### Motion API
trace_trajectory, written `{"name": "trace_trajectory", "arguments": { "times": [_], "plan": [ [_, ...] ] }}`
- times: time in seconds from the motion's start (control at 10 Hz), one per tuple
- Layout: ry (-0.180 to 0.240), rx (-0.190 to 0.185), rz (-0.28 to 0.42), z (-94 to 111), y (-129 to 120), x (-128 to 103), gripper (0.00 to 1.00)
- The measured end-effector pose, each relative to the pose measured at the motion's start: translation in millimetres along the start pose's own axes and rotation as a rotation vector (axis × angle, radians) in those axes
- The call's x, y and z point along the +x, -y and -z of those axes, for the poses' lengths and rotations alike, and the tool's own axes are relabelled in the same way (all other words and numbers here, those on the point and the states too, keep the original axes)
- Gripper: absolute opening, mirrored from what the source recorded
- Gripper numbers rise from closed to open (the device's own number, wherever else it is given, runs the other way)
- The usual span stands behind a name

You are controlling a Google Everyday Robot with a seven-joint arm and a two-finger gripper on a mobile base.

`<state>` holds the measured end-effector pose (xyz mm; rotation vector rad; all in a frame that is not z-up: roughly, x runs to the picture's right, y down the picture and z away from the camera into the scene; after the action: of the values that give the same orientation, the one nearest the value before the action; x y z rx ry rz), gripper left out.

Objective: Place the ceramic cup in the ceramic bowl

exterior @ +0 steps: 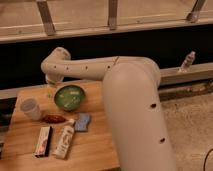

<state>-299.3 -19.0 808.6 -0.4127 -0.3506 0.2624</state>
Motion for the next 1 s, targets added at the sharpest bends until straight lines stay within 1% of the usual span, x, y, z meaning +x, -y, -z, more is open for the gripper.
{"name": "trace_trajectory", "arguments": {
  "times": [0.2, 0.3, 0.4, 0.5, 0.6, 0.7, 0.8, 1.0],
  "plan": [
    [0.028, -0.042, 0.036, -17, -4, -27, 0.80],
    [0.044, -0.059, 0.055, -25, -5, -43, 0.80],
    [0.066, -0.084, 0.087, -36, -7, -66, 0.80],
    [0.079, -0.098, 0.106, -41, -8, -78, 0.80],
    [0.092, -0.121, 0.134, -48, -11, -94, 0.80],
    [0.097, -0.142, 0.153, -53, -16, -102, 0.80],
    [0.097, -0.158, 0.163, -55, -19, -106, 0.80],
    [0.092, -0.193, 0.166, -61, -29, -106, 0.80]
  ]
}}
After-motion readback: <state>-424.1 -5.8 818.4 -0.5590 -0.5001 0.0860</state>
